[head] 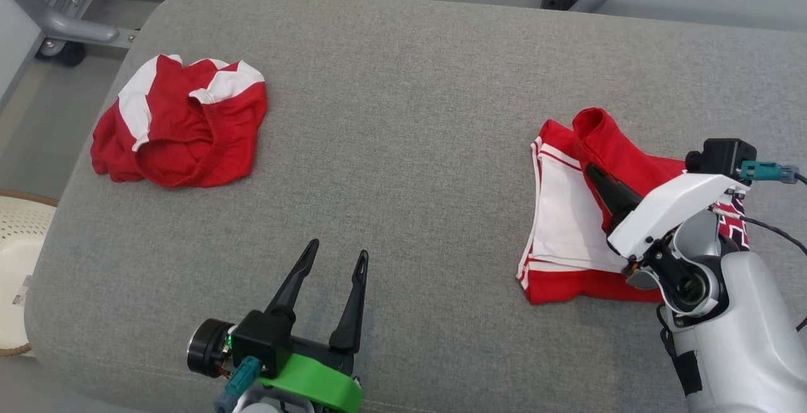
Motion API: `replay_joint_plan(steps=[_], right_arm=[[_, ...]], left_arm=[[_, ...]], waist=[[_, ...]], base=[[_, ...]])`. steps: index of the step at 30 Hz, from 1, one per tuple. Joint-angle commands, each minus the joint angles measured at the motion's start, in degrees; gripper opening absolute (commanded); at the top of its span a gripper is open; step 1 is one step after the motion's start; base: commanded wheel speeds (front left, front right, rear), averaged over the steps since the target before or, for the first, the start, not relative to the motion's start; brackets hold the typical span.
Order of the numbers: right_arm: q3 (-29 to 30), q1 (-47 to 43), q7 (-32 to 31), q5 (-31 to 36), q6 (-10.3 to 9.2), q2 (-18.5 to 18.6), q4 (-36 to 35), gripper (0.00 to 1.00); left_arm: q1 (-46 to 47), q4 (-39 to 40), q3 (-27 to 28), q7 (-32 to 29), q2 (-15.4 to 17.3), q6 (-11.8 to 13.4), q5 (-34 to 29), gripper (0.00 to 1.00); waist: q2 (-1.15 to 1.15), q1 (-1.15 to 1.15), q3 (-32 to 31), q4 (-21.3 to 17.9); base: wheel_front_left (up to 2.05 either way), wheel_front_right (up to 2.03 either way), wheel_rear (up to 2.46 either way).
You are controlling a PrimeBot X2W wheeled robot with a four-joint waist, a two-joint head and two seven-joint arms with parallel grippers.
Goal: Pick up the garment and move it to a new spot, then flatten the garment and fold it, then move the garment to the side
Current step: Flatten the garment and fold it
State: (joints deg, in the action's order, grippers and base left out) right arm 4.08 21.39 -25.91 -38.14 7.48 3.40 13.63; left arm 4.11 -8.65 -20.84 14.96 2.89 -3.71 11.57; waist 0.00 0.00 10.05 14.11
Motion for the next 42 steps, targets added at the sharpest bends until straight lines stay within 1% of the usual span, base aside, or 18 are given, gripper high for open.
replay_joint_plan(steps=[1,5,6,7,8,9,13,16,18,21,25,29,32,35,42], right_arm=[[-0.5,0.3,0.5,0.0,0.01,-0.1,0.6,0.0],[-1.8,1.0,1.3,-0.1,0.02,-0.4,2.2,0.01],[-2.3,1.2,1.5,-0.3,0.01,-0.4,2.8,0.04],[-2.9,1.3,1.5,-0.9,0.01,-0.5,3.6,0.15],[-3.5,1.3,1.9,-1.5,0.01,-0.5,4.3,0.38],[-4.3,1.5,2.7,-2.5,0.02,-0.4,5.6,1.0],[-4.6,1.3,4.5,-5.0,0.02,-0.4,6.5,1.0],[-4.0,-0.2,6.7,-4.0,0.02,-0.1,4.8,1.0],[-3.9,-1.5,9.3,-2.6,0.01,1.4,3.2,1.0],[-5.1,-3.9,14.9,0.3,0.01,4.0,1.3,1.0],[-7.2,-7.2,24.9,6.1,0.01,7.7,1.5,1.0],[-7.5,-10.1,34.8,10.5,0.01,9.0,4.9,1.0],[-8.1,-12.1,39.7,14.5,0.01,9.5,7.2,1.0],[-7.7,-13.6,41.1,19.0,0.01,9.5,7.0,1.0],[-3.7,-19.8,41.2,27.7,0.0,6.6,-5.2,1.0]], left_arm=[[0.9,0.1,0.0,0.2,0.0,0.4,0.5,1.0],[0.9,-0.1,0.2,0.2,0.0,0.4,0.5,1.0],[0.9,-0.3,0.3,0.2,0.0,0.4,0.6,1.0],[0.9,-0.4,0.3,0.2,0.0,0.3,0.7,1.0],[1.0,-0.6,0.2,0.2,0.0,0.2,0.9,1.0],[1.1,-0.8,0.2,0.2,0.0,0.2,1.2,1.0],[0.3,-1.3,0.4,0.2,0.0,0.7,1.3,1.0],[-0.7,-1.7,0.8,0.2,0.0,0.8,1.3,1.0],[-1.3,-1.9,1.1,0.2,0.0,1.1,1.3,1.0],[-1.7,-2.1,1.7,0.2,0.0,1.3,1.6,1.0],[-2.3,-2.3,2.6,0.2,0.0,1.8,2.0,1.0],[-3.3,-1.7,3.6,0.2,0.0,2.7,2.8,1.0],[-4.2,-1.3,4.4,0.2,0.1,3.5,3.5,1.0],[-5.4,-0.8,5.2,0.2,0.0,4.1,3.5,1.0],[-8.7,2.1,7.4,0.2,0.0,5.1,2.5,1.0]], waist=[[0.0,0.0,0.3,0.4],[0.0,0.0,0.3,0.3],[0.0,0.0,0.3,0.2],[0.0,0.0,0.2,0.1],[0.0,0.0,0.1,0.0],[0.0,0.0,-0.2,-0.3],[0.0,0.0,-1.3,-1.3],[0.0,0.0,-2.3,-2.5],[0.0,0.0,-2.9,-3.3],[0.0,0.0,-3.9,-4.6],[0.0,0.0,-5.1,-6.5],[0.0,0.0,-6.7,-8.1],[0.0,0.0,-8.0,-9.2],[0.0,0.0,-9.1,-10.0],[0.0,0.0,-10.7,-11.1]], base=[[0.0,0.0,0.0],[0.0,0.0,0.0],[0.0,0.0,0.0],[0.0,0.0,0.0],[0.0,0.0,0.0],[0.0,0.0,0.0],[0.0,0.0,0.0],[0.0,0.0,0.0],[0.0,0.0,0.0],[0.0,0.0,0.0],[0.0,0.0,0.0],[0.0,0.0,0.0],[0.0,0.0,0.0],[0.0,0.0,0.0],[0.0,0.0,0.0]])
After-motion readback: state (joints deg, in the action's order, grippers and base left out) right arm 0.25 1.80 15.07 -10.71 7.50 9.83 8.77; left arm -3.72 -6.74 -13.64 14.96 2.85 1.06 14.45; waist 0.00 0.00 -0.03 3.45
